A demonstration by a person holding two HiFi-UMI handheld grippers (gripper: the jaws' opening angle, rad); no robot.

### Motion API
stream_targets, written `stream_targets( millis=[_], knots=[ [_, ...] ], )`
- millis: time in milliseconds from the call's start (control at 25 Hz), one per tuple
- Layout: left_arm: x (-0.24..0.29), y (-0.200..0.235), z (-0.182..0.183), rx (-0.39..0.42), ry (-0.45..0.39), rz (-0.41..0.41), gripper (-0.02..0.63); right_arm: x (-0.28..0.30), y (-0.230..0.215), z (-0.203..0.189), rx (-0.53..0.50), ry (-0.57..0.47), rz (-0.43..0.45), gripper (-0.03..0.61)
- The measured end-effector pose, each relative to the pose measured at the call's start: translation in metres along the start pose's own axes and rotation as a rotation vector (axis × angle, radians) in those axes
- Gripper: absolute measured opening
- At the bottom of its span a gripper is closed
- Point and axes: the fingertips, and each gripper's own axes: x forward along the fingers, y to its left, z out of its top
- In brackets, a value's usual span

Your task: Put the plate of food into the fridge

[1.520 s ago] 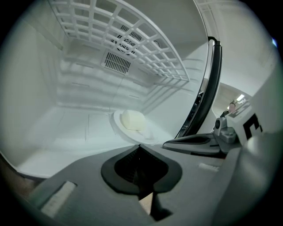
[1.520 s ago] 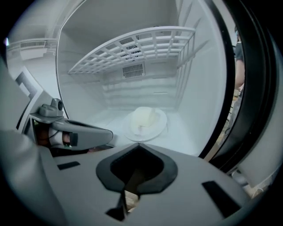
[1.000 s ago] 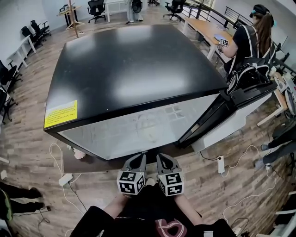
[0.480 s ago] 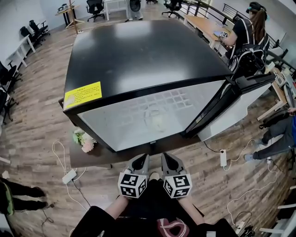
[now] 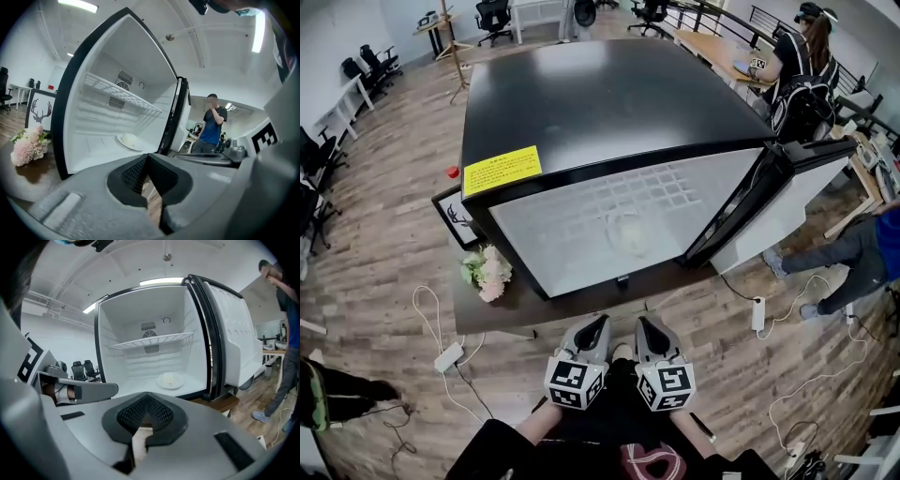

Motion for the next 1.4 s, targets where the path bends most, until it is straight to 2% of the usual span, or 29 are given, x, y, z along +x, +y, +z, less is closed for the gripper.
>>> stream_targets(
  millis=[640, 1400],
  knots=[
    [-0.029, -0.007, -0.005, 0.039, -0.02, -0.029, 0.008, -0.018, 0.023, -0.008, -0.015, -0.008, -0.036, 0.006],
    [-0.022, -0.007, -0.003, 0.043, -0.022, -0.019, 0.008, -0.013, 0.019, -0.009, -0.024, 0.006, -0.031, 0.006]
  ],
)
